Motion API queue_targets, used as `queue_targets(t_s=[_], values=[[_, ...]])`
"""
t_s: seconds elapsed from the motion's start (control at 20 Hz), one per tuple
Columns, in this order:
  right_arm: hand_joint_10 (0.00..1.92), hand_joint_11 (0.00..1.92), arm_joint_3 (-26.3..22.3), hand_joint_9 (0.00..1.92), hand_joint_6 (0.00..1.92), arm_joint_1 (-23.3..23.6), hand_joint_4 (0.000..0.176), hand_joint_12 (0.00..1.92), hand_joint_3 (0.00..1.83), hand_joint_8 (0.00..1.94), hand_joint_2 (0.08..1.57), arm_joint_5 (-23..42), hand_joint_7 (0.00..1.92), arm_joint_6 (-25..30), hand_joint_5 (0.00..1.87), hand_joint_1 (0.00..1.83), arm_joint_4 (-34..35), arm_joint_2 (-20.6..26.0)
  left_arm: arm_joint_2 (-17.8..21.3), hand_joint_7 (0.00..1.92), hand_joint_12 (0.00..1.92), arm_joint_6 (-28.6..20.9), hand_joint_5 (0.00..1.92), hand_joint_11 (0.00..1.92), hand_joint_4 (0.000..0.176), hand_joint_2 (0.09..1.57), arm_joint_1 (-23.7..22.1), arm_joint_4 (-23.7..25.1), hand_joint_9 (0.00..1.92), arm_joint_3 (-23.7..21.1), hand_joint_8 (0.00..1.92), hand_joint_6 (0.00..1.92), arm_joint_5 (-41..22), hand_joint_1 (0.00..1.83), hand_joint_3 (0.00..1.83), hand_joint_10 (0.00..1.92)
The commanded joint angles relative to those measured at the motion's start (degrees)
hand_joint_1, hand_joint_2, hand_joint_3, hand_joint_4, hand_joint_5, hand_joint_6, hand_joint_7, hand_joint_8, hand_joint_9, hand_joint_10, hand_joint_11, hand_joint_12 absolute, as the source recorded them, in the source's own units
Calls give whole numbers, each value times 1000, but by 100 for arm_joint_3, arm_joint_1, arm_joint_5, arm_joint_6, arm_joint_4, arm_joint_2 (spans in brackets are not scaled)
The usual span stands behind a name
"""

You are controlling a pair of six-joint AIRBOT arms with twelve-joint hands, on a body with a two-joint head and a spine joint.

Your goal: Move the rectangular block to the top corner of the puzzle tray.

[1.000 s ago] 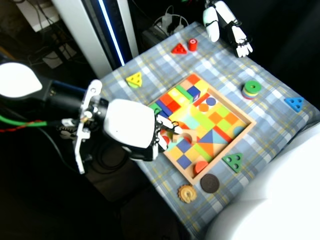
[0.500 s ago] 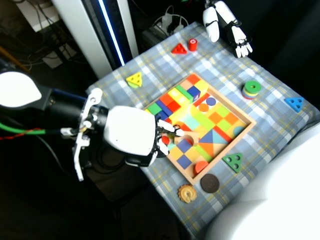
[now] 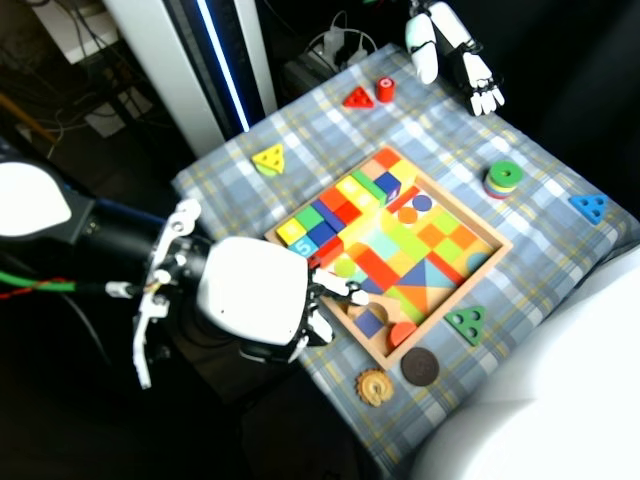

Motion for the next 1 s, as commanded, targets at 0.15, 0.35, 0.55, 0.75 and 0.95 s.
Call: queue_targets(t_s=[0.15, 0.35, 0.55, 0.75, 0.95], values=[[1921, 1416, 162, 1352, 3, 95, 53, 1921, 0, 1941, 1141, -52, 1153, -75, 285, 1693, 71, -154, -18, 232, 0, -38, 318, 0, 34, 1263, -19, 243, 113, -4, 0, 0, -625, 0, 0, 0], [1921, 1456, 278, 1402, 1, 142, 39, 1921, 0, 1941, 1136, -52, 1229, -122, 286, 1718, 70, -270, -22, 238, 0, -39, 312, 0, 38, 1275, -19, 243, 123, -4, 4, 2, -617, 0, 3, 5], [1921, 1463, 445, 1402, 1, 166, 31, 1921, 0, 1941, 1140, -52, 1211, -124, 269, 1695, 70, -364, -22, 231, 0, -49, 306, 0, 34, 1266, -19, 244, 117, -4, 0, 0, -616, 0, 0, 2], [1921, 1427, 556, 1361, 0, 197, 72, 1921, 5, 1941, 1159, -100, 1180, -125, 234, 1638, 70, -415, -21, 222, 0, -50, 306, 0, 41, 1267, -19, 245, 106, -5, 0, 1, -618, 0, 0, 0], [1921, 1497, 680, 1439, 0, 204, 16, 1921, 5, 1941, 1161, -139, 1206, -127, 238, 1707, 70, -474, -23, 224, 0, -51, 301, 0, 42, 1273, -19, 244, 104, -4, 1, 3, -616, 0, 3, 0]])
